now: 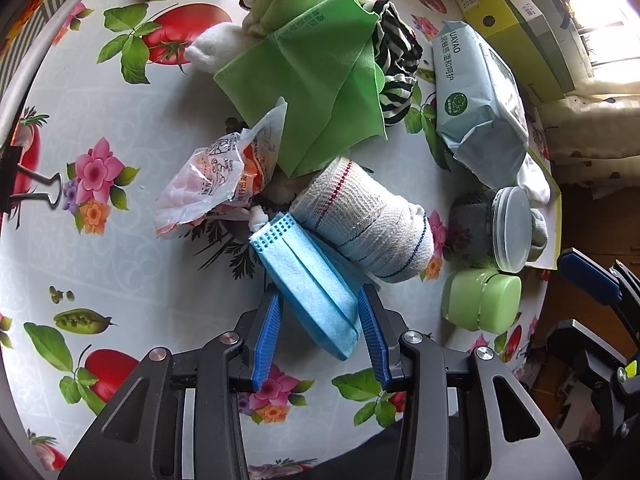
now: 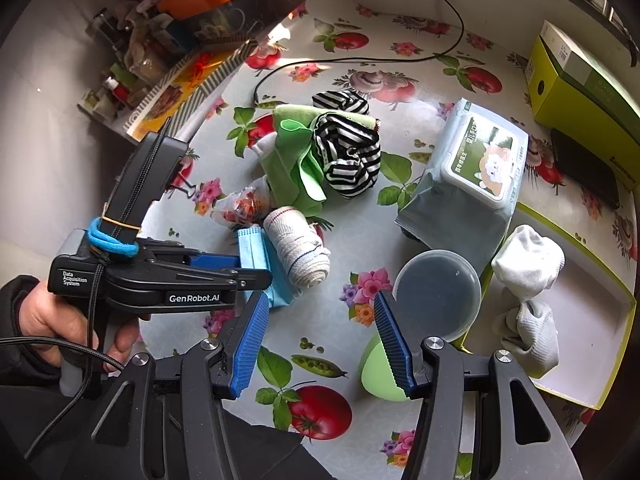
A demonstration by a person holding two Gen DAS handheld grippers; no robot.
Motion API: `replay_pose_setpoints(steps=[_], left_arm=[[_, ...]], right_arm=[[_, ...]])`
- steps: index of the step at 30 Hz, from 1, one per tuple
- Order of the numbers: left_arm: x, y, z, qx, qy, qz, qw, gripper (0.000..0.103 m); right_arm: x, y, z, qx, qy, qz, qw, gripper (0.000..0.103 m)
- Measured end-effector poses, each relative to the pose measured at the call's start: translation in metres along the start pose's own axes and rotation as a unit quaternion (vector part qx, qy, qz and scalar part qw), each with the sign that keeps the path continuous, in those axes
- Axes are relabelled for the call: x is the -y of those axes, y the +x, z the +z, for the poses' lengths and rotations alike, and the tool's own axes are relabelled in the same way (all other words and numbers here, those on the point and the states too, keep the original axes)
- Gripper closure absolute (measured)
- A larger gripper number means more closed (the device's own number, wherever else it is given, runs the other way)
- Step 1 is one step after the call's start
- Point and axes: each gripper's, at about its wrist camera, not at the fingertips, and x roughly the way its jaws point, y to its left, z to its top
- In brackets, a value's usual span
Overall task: Organize soft objects
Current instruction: 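Grasp the blue face mask with the left gripper while the right grasps the white bandage roll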
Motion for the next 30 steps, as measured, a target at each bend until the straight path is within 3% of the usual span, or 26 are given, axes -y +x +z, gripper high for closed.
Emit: replay_pose_setpoints(steps=[2,3,9,21,23,30], left_arm=[[-0.002,-0.001,0.000,0.006,0.001,-0.004,1.0000,0.073],[-0.002,-0.001,0.001,0.007,0.003,-0.004,1.0000,0.083],[-0.019,-0.016,0.001,0.024,-0.008,-0.016,0.9996,0.093],[-0.043,-0.032,-0.006,0.035,-0.028,-0.025,0.9987,0.093],[-0.044,-0.033,-0.006,0.036,-0.029,-0.024,0.9986,0.093],[-0.032,-0.037,-0.001,0.044,-0.015,-0.019,0.9987,0.093]], right_arm=[[-0.002,0.005,0.004,-0.004,-0.006,-0.001,1.000,0.048],[-0.003,0.008,0.006,-0.007,-0.010,0.000,1.000,0.048],[-0.013,0.037,0.024,-0.032,-0.042,0.002,0.999,0.048],[-0.027,0.116,0.045,-0.115,-0.090,0.011,0.989,0.048],[-0.027,0.122,0.042,-0.122,-0.090,0.018,0.988,0.061],[-0.021,0.099,0.036,-0.088,-0.069,0.030,0.993,0.064]])
